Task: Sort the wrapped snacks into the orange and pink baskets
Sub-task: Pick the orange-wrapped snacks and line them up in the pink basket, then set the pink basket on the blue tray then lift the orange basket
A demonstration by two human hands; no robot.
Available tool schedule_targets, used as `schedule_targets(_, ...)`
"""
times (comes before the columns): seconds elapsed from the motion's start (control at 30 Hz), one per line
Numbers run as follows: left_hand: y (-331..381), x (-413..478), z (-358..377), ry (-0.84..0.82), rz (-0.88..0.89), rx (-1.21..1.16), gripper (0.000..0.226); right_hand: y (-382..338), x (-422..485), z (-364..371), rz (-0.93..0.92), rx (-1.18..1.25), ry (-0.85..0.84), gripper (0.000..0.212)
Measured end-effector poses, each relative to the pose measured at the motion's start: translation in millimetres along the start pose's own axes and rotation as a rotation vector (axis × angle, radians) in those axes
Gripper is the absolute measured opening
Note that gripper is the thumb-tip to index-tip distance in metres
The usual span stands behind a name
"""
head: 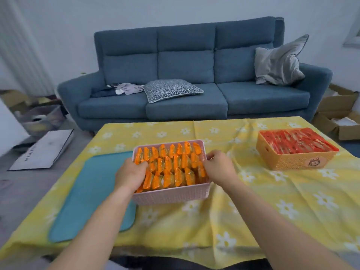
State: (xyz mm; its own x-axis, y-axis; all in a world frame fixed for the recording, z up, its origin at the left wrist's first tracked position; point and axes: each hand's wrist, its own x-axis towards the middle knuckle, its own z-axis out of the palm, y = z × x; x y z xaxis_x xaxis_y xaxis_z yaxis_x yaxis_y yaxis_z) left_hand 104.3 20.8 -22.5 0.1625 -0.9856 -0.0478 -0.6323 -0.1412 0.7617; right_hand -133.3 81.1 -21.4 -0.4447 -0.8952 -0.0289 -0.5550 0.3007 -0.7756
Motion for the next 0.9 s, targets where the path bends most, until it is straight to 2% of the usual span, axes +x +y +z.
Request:
schedule_targets(0.23,-63.8,49.0,-86.8,0.211,-0.033,-0.173,0.023,-74.5,20.5,93.8,-0.053,0.069,-0.125,0.029)
schedule_targets(0.33,-90.6,70.4,-109.4,0.266,-0.051,-0.32,0.004,-90.7,32.0,139.9,-0.026,0.132,-0.156,0.035)
schedule_targets(0.4,-108.1,86.1,-118.4,0.3,-0.098,-0.406,0.025,-100.3,36.1,162.4,-0.013,0.148,-0.17,0.031)
schedule_targets(0.5,-132.3,108.8,-127.7,0.333,-0.161,-0.408,0.018,-116.8,40.3,197.7,-0.004,0.161,-0.22,0.031)
schedule_targets(0.57,-143.5,122.9,-126.1,0.33,-0.211,-0.357,0.021,-124.9,44.8,218.0,-0.014,0.131,-0.242,0.024)
schedule_targets(0.73,-166.3,147.3,-113.1,0.277,-0.315,-0.486,0.056,-131.1,61.4,243.6,0.01,0.076,-0.214,0.021)
schedule_targets(0.83,-152.0,141.3,-110.2,0.274,-0.303,-0.56,0.046,-131.0,71.4,254.8,0.041,0.135,-0.192,0.018)
schedule_targets(0.9,-148.5,142.6,-105.8,0.287,-0.26,-0.501,0.047,-133.4,76.3,259.8,0.044,0.153,-0.184,0.016)
